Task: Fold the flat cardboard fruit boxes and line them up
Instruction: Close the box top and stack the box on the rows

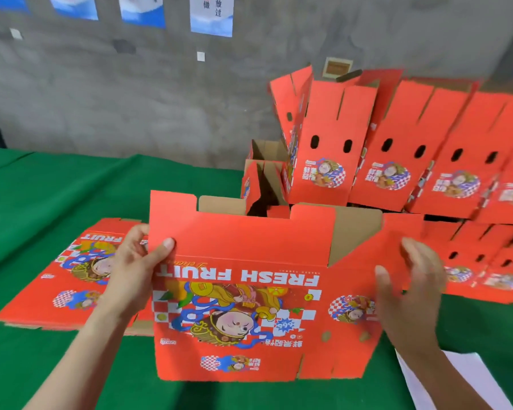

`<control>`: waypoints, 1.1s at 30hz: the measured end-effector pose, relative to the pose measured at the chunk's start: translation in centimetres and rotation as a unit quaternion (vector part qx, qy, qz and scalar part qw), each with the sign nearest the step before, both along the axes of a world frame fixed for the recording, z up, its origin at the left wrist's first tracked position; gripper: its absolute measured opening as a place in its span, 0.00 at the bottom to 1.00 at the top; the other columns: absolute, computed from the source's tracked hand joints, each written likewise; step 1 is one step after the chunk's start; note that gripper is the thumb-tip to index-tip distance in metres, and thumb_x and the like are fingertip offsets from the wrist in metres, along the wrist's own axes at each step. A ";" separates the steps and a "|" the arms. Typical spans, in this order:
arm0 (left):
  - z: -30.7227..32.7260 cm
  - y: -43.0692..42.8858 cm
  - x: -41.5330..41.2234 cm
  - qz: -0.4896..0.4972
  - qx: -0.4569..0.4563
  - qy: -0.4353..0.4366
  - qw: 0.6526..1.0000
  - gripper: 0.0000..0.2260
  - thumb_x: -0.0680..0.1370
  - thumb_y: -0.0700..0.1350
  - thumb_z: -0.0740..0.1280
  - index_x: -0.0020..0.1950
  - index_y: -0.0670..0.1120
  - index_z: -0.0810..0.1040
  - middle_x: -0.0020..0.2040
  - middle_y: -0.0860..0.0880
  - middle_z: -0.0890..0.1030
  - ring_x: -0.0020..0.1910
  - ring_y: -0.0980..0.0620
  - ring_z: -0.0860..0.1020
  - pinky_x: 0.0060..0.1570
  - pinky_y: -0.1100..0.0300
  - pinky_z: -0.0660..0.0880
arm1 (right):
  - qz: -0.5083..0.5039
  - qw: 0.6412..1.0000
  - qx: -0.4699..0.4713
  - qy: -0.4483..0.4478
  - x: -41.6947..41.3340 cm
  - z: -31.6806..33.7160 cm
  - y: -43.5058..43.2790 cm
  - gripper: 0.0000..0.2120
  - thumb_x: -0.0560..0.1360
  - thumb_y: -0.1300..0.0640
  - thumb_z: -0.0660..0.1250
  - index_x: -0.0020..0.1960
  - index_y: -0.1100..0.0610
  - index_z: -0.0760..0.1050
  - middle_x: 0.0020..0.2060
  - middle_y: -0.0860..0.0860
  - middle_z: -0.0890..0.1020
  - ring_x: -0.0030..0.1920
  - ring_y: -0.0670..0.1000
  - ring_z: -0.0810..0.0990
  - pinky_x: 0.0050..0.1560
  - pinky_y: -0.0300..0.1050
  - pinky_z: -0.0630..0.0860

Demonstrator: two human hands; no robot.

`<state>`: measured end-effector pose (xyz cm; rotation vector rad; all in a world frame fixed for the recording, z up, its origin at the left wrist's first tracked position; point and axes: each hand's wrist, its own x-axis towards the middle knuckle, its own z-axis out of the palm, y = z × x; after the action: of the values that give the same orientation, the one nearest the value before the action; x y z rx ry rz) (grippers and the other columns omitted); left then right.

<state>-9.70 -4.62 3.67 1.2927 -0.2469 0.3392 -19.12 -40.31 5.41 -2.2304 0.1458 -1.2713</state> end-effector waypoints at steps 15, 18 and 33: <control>1.6 -7.3 -5.3 -0.022 -0.007 -0.037 0.999 0.06 0.68 0.41 0.68 0.41 0.52 0.76 0.38 0.51 0.83 0.34 0.56 0.80 0.36 0.65 0.78 | 0.176 0.905 0.000 0.387 -2.5 5.0 -3.4 0.15 0.80 0.46 0.57 0.60 0.55 0.64 0.38 0.56 0.80 0.28 0.45 0.82 0.32 0.42 0.78; 2.2 -7.5 -5.0 -0.077 0.016 -0.037 0.996 0.09 0.69 0.37 0.66 0.46 0.48 0.78 0.43 0.51 0.84 0.39 0.57 0.81 0.41 0.65 0.78 | 0.158 0.926 -0.021 0.341 -2.8 5.5 -3.9 0.15 0.79 0.47 0.58 0.58 0.58 0.67 0.32 0.54 0.81 0.29 0.48 0.81 0.38 0.47 0.78; 5.8 -8.6 -3.1 -0.056 0.317 0.058 0.945 0.33 0.80 0.63 0.42 0.35 0.55 0.85 0.36 0.59 0.84 0.39 0.68 0.80 0.52 0.73 0.71 | 0.201 0.965 0.039 0.164 -4.8 5.4 -6.5 0.27 0.73 0.36 0.56 0.49 0.61 0.74 0.38 0.64 0.81 0.40 0.66 0.80 0.40 0.67 0.76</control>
<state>-12.81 -13.21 9.45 1.9179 -0.3447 0.0795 -23.92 -46.85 10.80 -2.2397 -0.1278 -0.6668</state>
